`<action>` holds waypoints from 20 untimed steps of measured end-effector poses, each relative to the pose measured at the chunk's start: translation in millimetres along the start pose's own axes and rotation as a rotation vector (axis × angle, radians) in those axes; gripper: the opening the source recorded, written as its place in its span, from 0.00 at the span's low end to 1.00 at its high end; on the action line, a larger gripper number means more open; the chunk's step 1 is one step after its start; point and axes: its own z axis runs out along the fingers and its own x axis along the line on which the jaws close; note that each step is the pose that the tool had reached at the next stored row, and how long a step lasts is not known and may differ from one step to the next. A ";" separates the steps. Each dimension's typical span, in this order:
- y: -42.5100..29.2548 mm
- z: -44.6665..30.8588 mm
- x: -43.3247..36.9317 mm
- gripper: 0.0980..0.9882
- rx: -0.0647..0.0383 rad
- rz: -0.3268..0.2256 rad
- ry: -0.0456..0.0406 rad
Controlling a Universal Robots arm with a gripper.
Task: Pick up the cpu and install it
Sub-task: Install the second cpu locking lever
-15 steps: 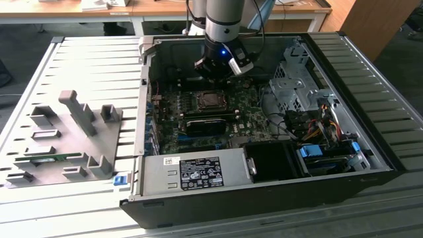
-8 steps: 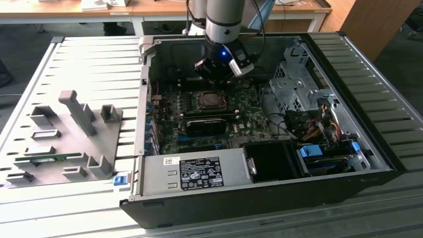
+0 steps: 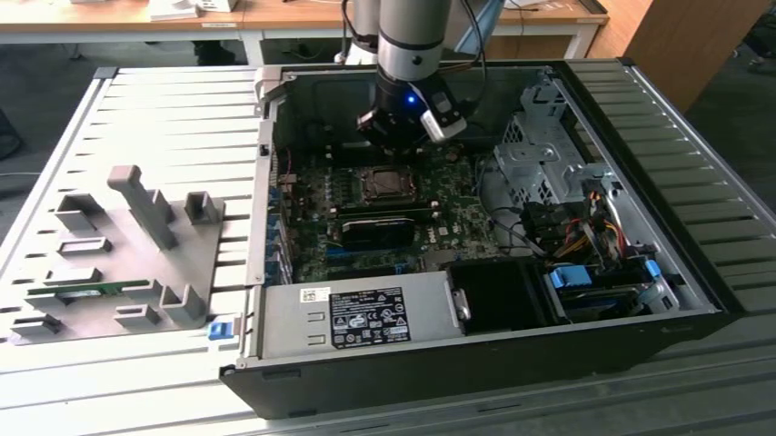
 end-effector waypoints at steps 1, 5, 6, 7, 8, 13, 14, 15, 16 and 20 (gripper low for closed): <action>-0.4 0.0 0.0 0.01 0.000 0.000 0.0000; -2.2 -0.2 0.1 0.01 0.000 0.000 0.0000; -2.7 -0.2 0.0 0.01 0.000 0.000 0.0000; -3.2 -0.2 0.0 0.01 0.000 0.000 0.0000; -3.7 -0.3 0.1 0.01 0.000 0.000 0.0000; -5.6 -1.5 0.2 0.01 0.000 0.000 0.0002; -5.6 -2.9 0.2 0.01 0.000 0.000 0.0000; -5.5 -4.8 0.2 0.01 0.000 0.000 0.0000; -5.3 -7.1 0.2 0.01 0.000 0.000 -0.0001; -4.7 -15.7 0.3 0.01 0.000 0.000 0.0000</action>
